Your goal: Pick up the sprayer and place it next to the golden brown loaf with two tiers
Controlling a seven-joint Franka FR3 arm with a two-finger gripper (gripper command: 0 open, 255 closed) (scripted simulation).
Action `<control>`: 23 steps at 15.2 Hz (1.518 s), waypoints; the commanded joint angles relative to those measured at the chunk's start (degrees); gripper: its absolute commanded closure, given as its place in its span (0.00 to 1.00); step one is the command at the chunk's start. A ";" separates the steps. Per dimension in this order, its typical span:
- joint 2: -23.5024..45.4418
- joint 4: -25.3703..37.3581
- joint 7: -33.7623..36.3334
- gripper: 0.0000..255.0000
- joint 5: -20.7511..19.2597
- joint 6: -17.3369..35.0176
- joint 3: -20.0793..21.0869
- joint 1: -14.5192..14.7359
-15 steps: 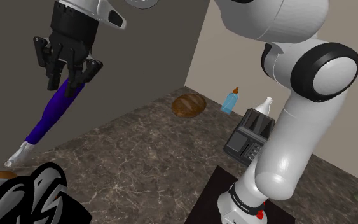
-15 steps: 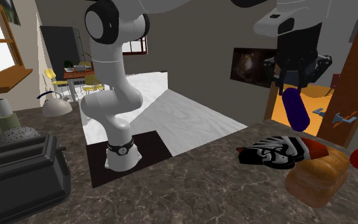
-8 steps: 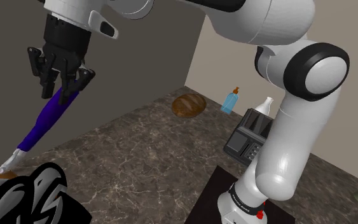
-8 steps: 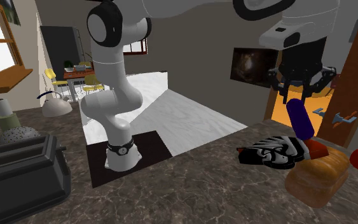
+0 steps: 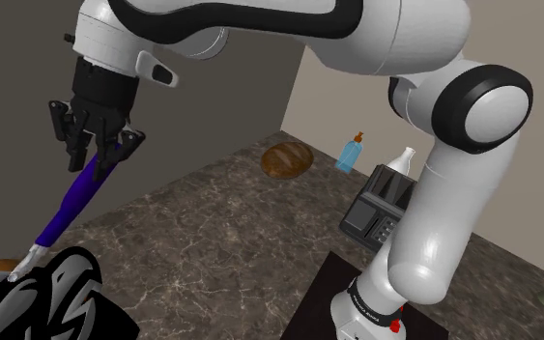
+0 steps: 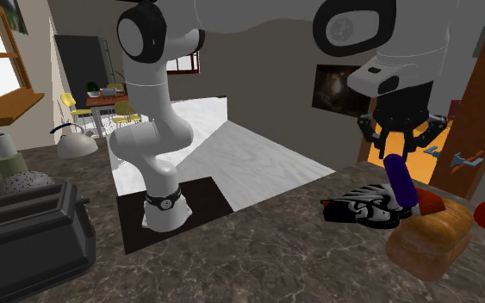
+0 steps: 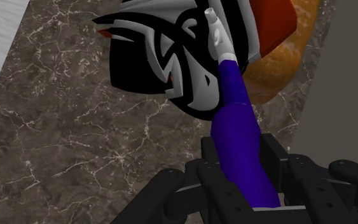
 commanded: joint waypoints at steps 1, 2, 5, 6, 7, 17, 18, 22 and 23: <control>-0.17 -1.67 -0.52 1.00 0.23 1.48 -0.03 -0.13; -0.14 -2.40 -0.73 1.00 0.29 2.20 -0.04 -0.15; 0.02 -4.49 -1.31 1.00 0.42 4.36 -0.06 -0.17; 0.10 -5.15 -1.50 1.00 0.45 5.07 -0.07 -0.17; 0.19 -5.80 -1.68 1.00 0.48 5.78 -0.08 -0.16; 1.88 -11.48 -3.27 1.00 0.40 12.77 -0.23 0.09; 2.12 -11.97 -3.41 1.00 0.36 13.46 -0.25 0.14; 3.18 -13.80 -3.92 1.00 0.15 16.19 -0.37 0.34; 3.48 -14.22 -4.04 1.00 0.08 16.87 -0.41 0.40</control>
